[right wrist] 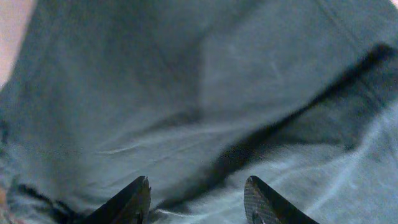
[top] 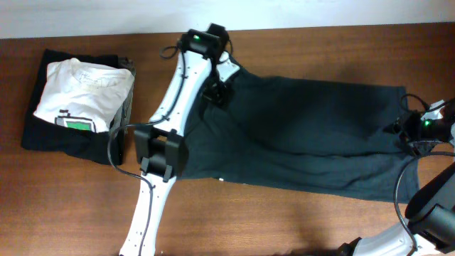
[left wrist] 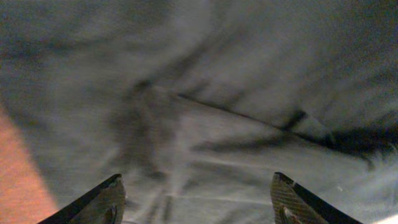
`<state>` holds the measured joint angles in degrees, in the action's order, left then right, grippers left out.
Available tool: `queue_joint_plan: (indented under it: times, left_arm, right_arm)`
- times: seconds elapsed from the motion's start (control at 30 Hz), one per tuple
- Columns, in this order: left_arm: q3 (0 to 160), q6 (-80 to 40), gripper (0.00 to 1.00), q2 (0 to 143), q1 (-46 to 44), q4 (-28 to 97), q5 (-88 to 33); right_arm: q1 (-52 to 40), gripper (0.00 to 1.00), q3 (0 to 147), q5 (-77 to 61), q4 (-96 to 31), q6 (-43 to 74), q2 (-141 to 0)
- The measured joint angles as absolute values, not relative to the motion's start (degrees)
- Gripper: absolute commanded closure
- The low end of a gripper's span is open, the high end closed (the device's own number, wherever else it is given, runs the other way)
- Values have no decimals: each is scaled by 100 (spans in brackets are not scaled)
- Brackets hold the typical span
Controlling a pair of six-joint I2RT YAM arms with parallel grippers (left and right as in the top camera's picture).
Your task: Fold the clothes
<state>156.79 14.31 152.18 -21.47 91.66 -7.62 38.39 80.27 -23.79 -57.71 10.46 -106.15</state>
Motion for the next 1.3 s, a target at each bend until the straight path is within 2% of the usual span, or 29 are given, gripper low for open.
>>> queue_joint_plan:
  times: [0.13,0.33,0.5,0.6,0.77,0.83,0.93,0.97,1.03,1.3]
  left_arm:
    - [15976,1345,6,15218,-1767,8215,-1081]
    - [16022,1194,6,15229,-1509,6217,-1588]
    - [16086,1170,11,15546,-1525,5172,-1610]
    - [16086,1144,21,16042,-1529,4814,-1610]
    - [16072,1127,22,16728,-1529,4252,-1516]
    - [16072,1129,36,16809,-1529,4108,-1455]
    - [16072,1125,65,16833,-1529,4066,-1413]
    - [16072,1142,80,16835,-1529,4069,-1402]
    - [16075,1116,100,16835,-1527,4121,-1372]
    - [16140,1107,100,16803,-1525,4377,-1461]
  right_arm:
    - [3835,44,8027,-2665,-5540,794,-10615]
    - [3830,44,8027,-2746,-5524,709,-10615]
    - [3830,44,8027,-2757,-5693,703,-10615]
    - [3828,44,8027,-2757,-5774,703,-10615]
    - [3824,44,8027,-2753,-5964,698,-10615]
    - [3824,44,8027,-2749,-6027,694,-10615]
    - [3824,44,8027,-2707,-6045,687,-10615]
    - [3824,44,8027,-2703,-6045,685,-10615]
    - [3824,44,8027,-2687,-6045,685,-10615]
    - [3824,44,8027,-2687,-5848,685,-10615]
